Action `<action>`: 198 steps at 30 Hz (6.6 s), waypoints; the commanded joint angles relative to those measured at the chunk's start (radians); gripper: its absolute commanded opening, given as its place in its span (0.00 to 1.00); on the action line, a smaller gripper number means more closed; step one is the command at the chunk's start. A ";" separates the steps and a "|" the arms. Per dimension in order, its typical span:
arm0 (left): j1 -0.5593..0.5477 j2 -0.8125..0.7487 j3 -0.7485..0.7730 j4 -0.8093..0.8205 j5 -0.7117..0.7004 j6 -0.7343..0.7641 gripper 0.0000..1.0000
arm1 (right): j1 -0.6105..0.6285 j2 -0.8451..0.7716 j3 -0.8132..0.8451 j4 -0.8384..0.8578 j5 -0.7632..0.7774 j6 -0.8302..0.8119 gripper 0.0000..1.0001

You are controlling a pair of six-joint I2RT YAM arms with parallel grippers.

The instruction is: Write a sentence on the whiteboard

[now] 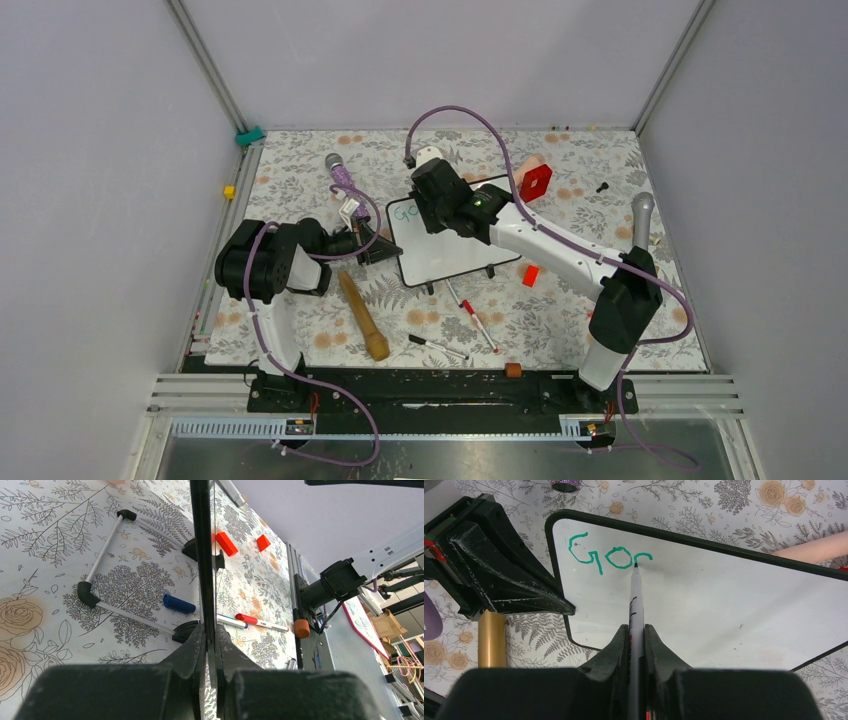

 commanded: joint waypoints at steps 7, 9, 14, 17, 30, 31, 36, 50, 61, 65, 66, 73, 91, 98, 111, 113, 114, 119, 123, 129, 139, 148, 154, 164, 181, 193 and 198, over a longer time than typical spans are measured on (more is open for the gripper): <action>-0.006 -0.014 -0.007 0.038 0.033 0.082 0.00 | -0.010 -0.001 0.005 -0.033 0.018 -0.013 0.00; -0.006 -0.014 -0.006 0.039 0.032 0.081 0.00 | -0.009 0.001 0.009 -0.038 0.044 -0.010 0.00; -0.007 -0.015 -0.006 0.038 0.033 0.083 0.00 | -0.013 0.004 0.015 -0.039 0.068 -0.003 0.00; -0.006 -0.015 -0.006 0.038 0.033 0.084 0.00 | -0.015 0.006 0.021 -0.039 0.071 -0.001 0.00; -0.006 -0.014 -0.004 0.037 0.033 0.083 0.00 | -0.017 0.027 0.065 -0.040 0.069 -0.005 0.00; -0.007 -0.014 -0.005 0.037 0.032 0.084 0.00 | -0.018 0.029 0.067 -0.040 0.067 -0.005 0.00; -0.007 -0.013 -0.004 0.037 0.032 0.084 0.00 | -0.018 0.033 0.077 -0.040 0.063 -0.006 0.00; -0.006 -0.015 -0.004 0.037 0.033 0.083 0.00 | -0.019 0.034 0.088 -0.041 0.069 -0.005 0.00; -0.005 -0.013 -0.005 0.037 0.031 0.084 0.00 | -0.019 0.032 0.091 -0.041 0.073 -0.002 0.00; -0.006 -0.016 -0.006 0.037 0.031 0.082 0.00 | -0.019 0.030 0.094 -0.040 0.076 -0.002 0.00; -0.006 -0.015 -0.006 0.037 0.031 0.082 0.00 | -0.019 0.029 0.094 -0.040 0.078 -0.003 0.00; -0.006 -0.016 -0.006 0.038 0.031 0.082 0.00 | -0.019 0.026 0.098 -0.039 0.072 -0.005 0.00; -0.006 -0.016 -0.006 0.037 0.029 0.079 0.00 | -0.020 -0.175 -0.111 0.075 0.077 -0.026 0.00; -0.006 -0.010 -0.001 0.040 0.030 0.070 0.00 | -0.025 -0.139 -0.096 0.051 0.067 -0.014 0.00; -0.006 -0.008 0.000 0.037 0.028 0.067 0.00 | -0.031 -0.082 -0.046 0.014 0.055 -0.003 0.00; -0.007 -0.008 0.000 0.038 0.028 0.068 0.00 | -0.032 -0.080 -0.044 0.013 0.056 -0.002 0.00; -0.007 -0.009 -0.001 0.039 0.028 0.068 0.00 | -0.032 -0.081 -0.044 0.013 0.057 -0.002 0.00; -0.005 -0.008 -0.002 0.038 0.028 0.069 0.00 | -0.037 -0.076 -0.041 0.013 0.061 0.001 0.00; -0.007 -0.007 -0.001 0.037 0.028 0.070 0.00 | -0.039 -0.070 -0.033 0.013 0.061 0.003 0.00; -0.006 -0.010 -0.003 0.038 0.028 0.071 0.00 | -0.041 -0.048 -0.014 0.013 0.059 0.003 0.00; -0.005 -0.009 -0.003 0.037 0.029 0.071 0.00 | -0.039 -0.025 0.003 0.006 0.050 0.001 0.00; -0.006 -0.010 -0.003 0.038 0.030 0.072 0.00 | -0.040 -0.019 0.005 -0.013 -0.003 -0.017 0.00; -0.005 -0.011 -0.003 0.039 0.029 0.073 0.00 | -0.040 -0.019 0.007 -0.043 -0.003 -0.023 0.00; -0.007 -0.011 -0.003 0.039 0.029 0.073 0.00 | -0.045 -0.031 -0.001 -0.052 0.057 -0.017 0.00; -0.004 -0.012 -0.002 0.039 0.031 0.072 0.00 | -0.054 0.003 0.084 -0.064 0.053 -0.010 0.00; -0.005 -0.012 -0.003 0.039 0.031 0.072 0.00 | -0.057 0.020 0.110 -0.075 0.055 -0.008 0.00; -0.005 -0.012 -0.003 0.039 0.031 0.072 0.00 | -0.057 0.016 0.100 -0.075 0.049 -0.008 0.00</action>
